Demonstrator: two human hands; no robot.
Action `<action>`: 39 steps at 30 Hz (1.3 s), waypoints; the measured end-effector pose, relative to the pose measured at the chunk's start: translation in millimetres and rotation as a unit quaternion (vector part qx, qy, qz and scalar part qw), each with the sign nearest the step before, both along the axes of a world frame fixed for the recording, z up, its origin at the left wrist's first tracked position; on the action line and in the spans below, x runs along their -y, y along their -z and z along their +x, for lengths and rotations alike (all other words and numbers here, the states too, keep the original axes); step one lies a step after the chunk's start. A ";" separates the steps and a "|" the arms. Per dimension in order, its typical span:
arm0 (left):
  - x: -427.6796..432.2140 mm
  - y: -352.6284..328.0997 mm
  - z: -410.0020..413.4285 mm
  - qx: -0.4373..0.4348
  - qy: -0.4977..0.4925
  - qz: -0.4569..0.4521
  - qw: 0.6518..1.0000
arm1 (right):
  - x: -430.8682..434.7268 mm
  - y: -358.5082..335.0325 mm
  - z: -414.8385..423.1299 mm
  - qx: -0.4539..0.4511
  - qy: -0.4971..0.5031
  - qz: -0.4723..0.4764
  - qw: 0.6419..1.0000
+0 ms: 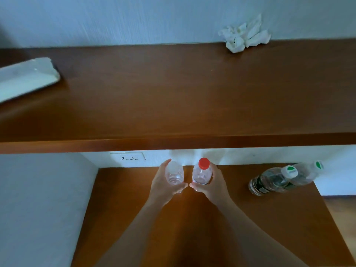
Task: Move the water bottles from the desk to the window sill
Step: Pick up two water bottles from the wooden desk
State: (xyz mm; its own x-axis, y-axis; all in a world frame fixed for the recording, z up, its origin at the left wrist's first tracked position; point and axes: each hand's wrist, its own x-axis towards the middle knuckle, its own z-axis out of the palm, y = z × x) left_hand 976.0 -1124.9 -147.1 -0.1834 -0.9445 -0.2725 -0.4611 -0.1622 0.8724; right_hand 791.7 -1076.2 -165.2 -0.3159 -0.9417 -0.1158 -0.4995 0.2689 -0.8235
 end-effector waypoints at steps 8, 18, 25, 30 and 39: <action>-6.6 0.3 -1.0 0.000 -0.023 0.006 1.000 | -1.5 -1.6 3.8 -0.028 0.006 -0.003 1.000; -39.0 -59.0 -6.5 -0.041 -0.072 -0.061 0.995 | -29.6 -60.5 -6.1 -0.013 -0.002 -0.067 0.998; -73.2 -111.2 -2.6 -0.083 -0.132 -0.103 0.982 | -50.4 -100.4 2.8 0.030 -0.022 -0.104 0.994; -96.5 -118.1 14.2 -0.083 -0.167 -0.127 0.974 | -48.5 -111.8 24.7 0.069 -0.059 -0.099 0.991; -162.1 -116.8 77.7 -0.068 -0.299 -0.179 0.935 | -56.4 -115.6 100.8 0.156 -0.246 -0.083 0.953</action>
State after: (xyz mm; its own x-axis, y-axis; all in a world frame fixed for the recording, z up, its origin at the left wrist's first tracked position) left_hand 1053.7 -962.8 -30.3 0.3961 -0.9157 0.0680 -0.2619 -0.0417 0.9642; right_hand 892.5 -1019.8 -49.6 0.1949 -0.9803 0.0311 -0.2557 -0.0814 -0.9633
